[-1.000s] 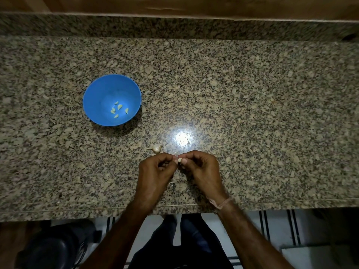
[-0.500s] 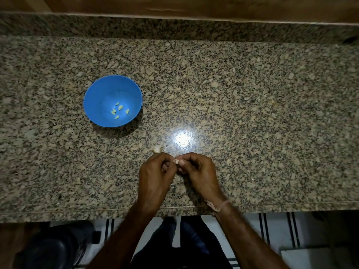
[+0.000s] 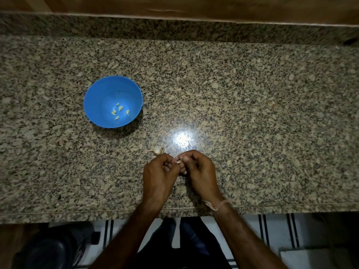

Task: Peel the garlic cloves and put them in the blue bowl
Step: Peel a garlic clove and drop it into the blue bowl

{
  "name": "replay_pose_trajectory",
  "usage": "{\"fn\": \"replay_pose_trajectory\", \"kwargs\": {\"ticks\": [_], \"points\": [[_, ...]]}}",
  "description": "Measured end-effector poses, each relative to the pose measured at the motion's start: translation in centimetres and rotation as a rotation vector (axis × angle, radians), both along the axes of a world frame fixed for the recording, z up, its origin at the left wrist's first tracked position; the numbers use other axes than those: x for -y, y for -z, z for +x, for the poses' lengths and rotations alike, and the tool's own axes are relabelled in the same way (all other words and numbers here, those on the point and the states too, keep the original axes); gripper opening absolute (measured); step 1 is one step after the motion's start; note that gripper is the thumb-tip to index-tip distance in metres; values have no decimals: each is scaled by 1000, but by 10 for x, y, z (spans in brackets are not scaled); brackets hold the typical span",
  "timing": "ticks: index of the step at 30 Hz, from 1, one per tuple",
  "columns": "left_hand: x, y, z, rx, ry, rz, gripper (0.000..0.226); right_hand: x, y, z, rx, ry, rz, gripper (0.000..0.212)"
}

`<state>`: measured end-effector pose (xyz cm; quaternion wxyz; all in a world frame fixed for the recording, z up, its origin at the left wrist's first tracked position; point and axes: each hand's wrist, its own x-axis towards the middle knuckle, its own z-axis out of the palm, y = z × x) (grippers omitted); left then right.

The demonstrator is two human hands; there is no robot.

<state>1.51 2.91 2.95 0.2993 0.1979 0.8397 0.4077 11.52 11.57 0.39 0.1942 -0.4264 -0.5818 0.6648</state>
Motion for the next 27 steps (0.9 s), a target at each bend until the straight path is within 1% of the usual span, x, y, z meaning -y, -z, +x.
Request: {"fn": "replay_pose_trajectory", "kwargs": {"ticks": [2,4,6,8,10,12,14,18,20,22,25,27], "points": [[-1,-2,2,-23,3,0,14,-1,4,0,-3,25,-76,15],[-1,-3,2,-62,25,11,15,-3,6,1,-12,19,-101,13],[0,-1,2,-124,69,-1,13,-5,5,3,-28,-31,-61,11],[0,2,3,-165,96,-21,14,-7,3,4,-35,-117,20,20],[1,3,1,-151,85,-23,15,-10,1,5,-23,-180,60,22],[1,3,0,-113,55,-24,13,-13,2,6,-13,-184,40,20],[0,2,0,-66,26,-41,10,-14,4,6,-6,-147,-19,17],[0,7,0,41,-42,-48,5,-9,3,5,-47,10,-181,10],[2,9,0,66,-44,-13,13,-7,2,5,-51,63,-180,9],[3,9,2,89,-41,42,13,-6,1,5,-61,77,-183,8],[1,6,9,82,-33,111,6,-6,1,3,-76,109,-255,11],[1,6,11,15,-15,145,7,-6,0,2,-90,125,-306,13]]}}
